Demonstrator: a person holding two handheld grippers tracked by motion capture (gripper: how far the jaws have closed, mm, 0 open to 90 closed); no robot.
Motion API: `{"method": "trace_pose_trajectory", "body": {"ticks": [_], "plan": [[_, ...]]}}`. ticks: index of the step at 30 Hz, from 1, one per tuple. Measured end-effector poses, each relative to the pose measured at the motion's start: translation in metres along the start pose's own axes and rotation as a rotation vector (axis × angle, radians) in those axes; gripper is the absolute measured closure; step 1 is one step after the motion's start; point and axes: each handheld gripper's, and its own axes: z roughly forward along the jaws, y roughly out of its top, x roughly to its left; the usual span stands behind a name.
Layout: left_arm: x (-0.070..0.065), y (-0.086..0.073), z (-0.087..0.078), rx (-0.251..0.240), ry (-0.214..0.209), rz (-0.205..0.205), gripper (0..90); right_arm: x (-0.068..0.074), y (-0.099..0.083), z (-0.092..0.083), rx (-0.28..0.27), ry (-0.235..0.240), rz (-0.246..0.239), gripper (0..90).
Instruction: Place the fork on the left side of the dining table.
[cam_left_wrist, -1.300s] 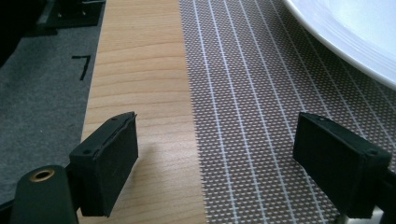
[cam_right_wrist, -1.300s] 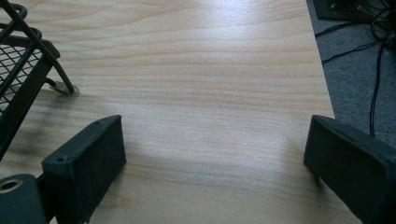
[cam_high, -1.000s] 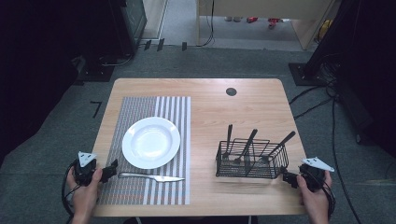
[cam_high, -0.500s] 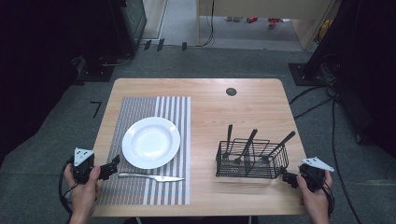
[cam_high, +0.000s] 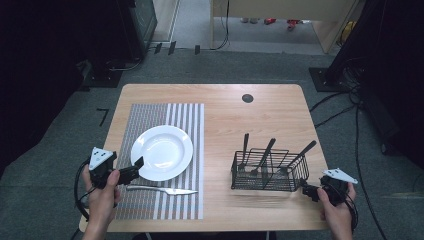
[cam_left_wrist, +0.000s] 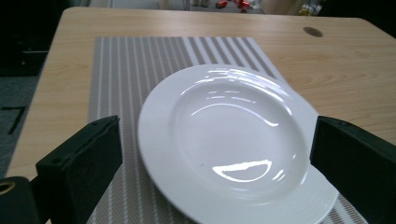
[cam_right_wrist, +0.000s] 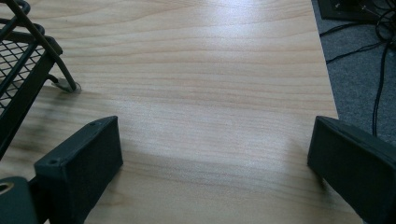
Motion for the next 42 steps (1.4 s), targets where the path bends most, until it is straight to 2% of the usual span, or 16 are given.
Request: {"method": "trace_pose_trajectory", "body": {"ticks": [7,24,29,33,34,41,42], "plan": [[-0.027,0.015,0.012,-0.001,-0.066,0.053,3.0,0.0,0.0,0.0,0.0,0.001,0.001,3.0],[-0.092,0.037,0.035,-0.005,-0.214,0.125,3.0,0.0,0.0,0.0,0.0,0.001,0.0,2.9],[-0.109,0.041,0.043,-0.004,-0.247,0.137,3.0,0.0,0.0,0.0,0.0,0.001,0.0,2.9],[-0.117,0.044,0.048,-0.006,-0.275,0.126,3.0,0.0,0.0,0.0,0.0,0.001,0.0,2.9],[-0.124,0.046,0.051,-0.005,-0.289,0.13,3.0,0.0,0.0,0.0,0.0,0.001,0.0,2.9],[-0.14,0.051,0.058,-0.003,-0.319,0.144,3.0,0.0,0.0,0.0,0.0,0.001,0.0,2.9],[-0.146,0.052,0.06,-0.005,-0.331,0.143,3.0,0.0,0.0,0.0,0.0,0.001,0.0,2.9]]}}
